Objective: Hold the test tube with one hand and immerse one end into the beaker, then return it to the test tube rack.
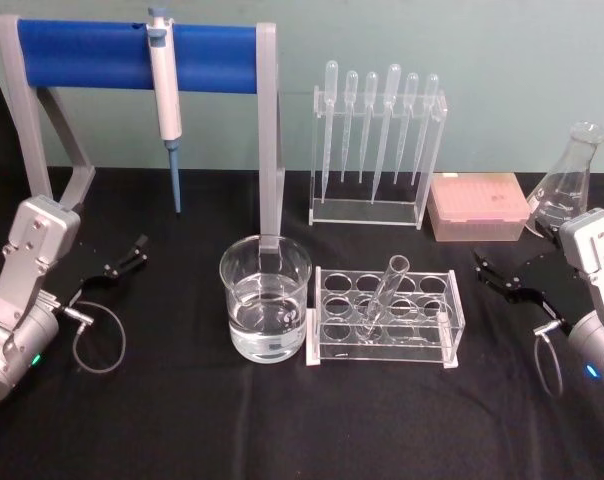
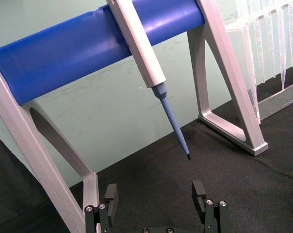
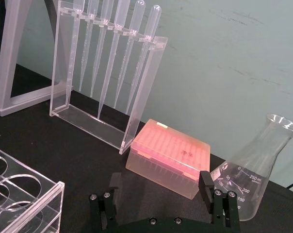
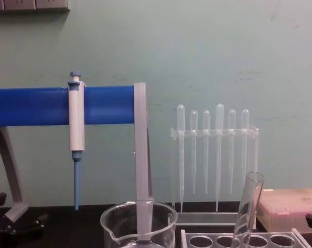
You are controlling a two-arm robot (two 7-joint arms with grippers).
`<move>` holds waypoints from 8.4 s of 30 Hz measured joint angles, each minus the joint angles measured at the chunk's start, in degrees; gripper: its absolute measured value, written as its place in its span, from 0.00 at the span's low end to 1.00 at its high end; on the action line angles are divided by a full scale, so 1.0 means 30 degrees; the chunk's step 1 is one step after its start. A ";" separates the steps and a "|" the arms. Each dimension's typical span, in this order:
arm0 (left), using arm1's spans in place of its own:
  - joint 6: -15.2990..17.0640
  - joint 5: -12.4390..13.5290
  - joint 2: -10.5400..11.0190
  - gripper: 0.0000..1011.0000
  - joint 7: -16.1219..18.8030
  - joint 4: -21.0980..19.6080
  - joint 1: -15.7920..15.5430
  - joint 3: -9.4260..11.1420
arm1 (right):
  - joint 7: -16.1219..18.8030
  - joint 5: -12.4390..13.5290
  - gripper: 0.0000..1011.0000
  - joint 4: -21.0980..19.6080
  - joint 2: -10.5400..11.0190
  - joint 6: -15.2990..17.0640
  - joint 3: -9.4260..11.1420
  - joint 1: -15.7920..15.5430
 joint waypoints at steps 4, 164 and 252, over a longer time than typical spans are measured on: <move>0.0000 0.0001 0.0001 0.99 0.0000 0.0000 0.0001 0.0001 | 0.0000 -0.0001 0.99 -0.0001 0.0000 0.0000 -0.0001 0.0001; 0.0000 0.0001 0.0001 0.99 -0.0001 -0.0001 0.0001 0.0001 | 1.5589 0.6425 0.24 -0.3327 0.1664 0.2049 -0.0357 0.3330; 0.0000 0.0001 0.0001 0.99 0.0000 0.0000 0.0001 0.0001 | 1.6306 0.7843 0.24 -0.5145 0.3844 0.5195 -0.1149 0.6506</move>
